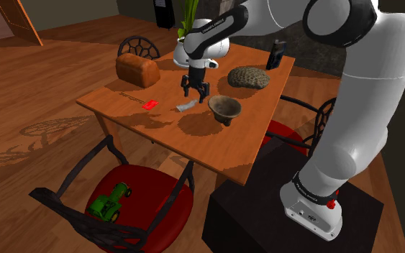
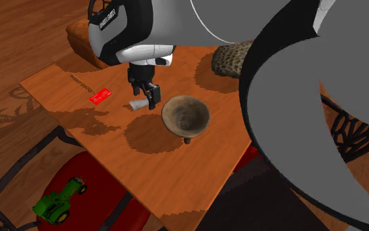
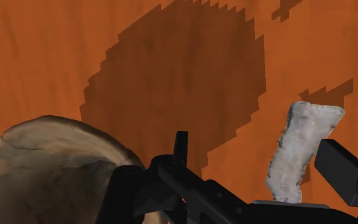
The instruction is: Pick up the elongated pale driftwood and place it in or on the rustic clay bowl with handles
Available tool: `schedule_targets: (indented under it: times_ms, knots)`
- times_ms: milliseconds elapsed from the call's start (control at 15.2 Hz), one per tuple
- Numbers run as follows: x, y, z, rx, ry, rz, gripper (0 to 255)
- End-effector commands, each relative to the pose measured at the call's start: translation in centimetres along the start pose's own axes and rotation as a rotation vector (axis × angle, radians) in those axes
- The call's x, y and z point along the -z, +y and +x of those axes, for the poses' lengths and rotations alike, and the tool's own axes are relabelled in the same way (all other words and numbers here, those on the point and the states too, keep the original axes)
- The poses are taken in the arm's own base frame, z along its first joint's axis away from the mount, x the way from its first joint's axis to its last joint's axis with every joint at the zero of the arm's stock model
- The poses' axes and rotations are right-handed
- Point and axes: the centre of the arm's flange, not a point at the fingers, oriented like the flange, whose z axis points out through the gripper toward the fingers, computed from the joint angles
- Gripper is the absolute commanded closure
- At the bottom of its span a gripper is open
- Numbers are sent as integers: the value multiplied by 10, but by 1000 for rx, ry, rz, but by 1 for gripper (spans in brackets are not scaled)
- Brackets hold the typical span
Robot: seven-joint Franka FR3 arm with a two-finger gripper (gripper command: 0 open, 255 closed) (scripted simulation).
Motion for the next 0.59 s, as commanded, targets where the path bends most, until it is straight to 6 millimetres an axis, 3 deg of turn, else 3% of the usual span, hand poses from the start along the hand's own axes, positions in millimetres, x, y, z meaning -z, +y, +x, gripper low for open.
schedule_targets:
  times_ms: [0,264,528]
  knots:
    - [-9,-14,22,-81,-6,24,0]
    - [-23,-38,58,-227,-19,67,0]
    - [-44,-40,58,-227,-19,67,0]
